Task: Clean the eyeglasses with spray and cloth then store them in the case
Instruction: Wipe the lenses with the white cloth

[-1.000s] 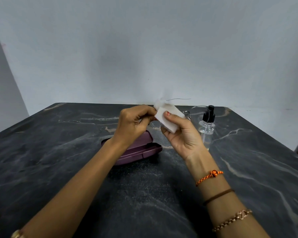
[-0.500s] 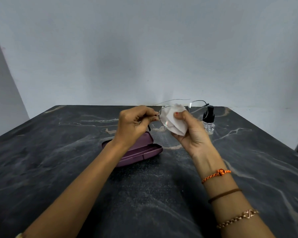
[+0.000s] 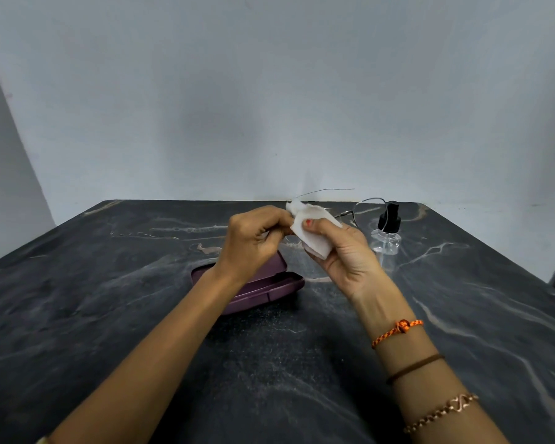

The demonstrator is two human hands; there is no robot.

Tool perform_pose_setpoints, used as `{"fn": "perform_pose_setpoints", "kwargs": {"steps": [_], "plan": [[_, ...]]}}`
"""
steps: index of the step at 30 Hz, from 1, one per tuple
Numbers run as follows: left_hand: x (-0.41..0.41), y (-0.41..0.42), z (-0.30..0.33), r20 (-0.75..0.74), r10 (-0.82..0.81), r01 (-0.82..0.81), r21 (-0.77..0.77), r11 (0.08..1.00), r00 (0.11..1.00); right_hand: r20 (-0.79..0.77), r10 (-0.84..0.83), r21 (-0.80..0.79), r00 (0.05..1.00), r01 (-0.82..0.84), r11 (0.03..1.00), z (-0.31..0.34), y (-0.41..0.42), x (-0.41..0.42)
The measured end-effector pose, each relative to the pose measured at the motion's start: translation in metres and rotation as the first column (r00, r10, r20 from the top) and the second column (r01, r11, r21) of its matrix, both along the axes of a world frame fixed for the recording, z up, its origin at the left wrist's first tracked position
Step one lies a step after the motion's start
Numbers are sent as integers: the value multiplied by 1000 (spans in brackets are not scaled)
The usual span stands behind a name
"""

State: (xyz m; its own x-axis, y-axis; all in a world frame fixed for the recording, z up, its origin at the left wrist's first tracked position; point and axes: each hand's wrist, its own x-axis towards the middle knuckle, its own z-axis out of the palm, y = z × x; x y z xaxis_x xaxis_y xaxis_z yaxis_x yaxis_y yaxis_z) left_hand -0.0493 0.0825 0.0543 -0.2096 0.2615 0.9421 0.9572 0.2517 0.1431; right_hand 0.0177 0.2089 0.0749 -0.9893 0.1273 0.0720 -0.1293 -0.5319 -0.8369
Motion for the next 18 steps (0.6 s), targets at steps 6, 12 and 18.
{"fn": "perform_pose_setpoints", "kwargs": {"steps": [6, 12, 18], "plan": [[4, 1, 3, -25, -25, 26, 30, 999, 999, 52, -79, -35, 996, 81, 996, 1, -2, 2], [4, 0, 2, 4, -92, 92, 53, 994, 996, 8, -107, -402, 994, 101, 910, 6, -11, 4], [5, 2, 0, 14, -78, 77, 26, 997, 997, -51, -57, -324, 997, 38, 945, 0, -15, 2]]}}
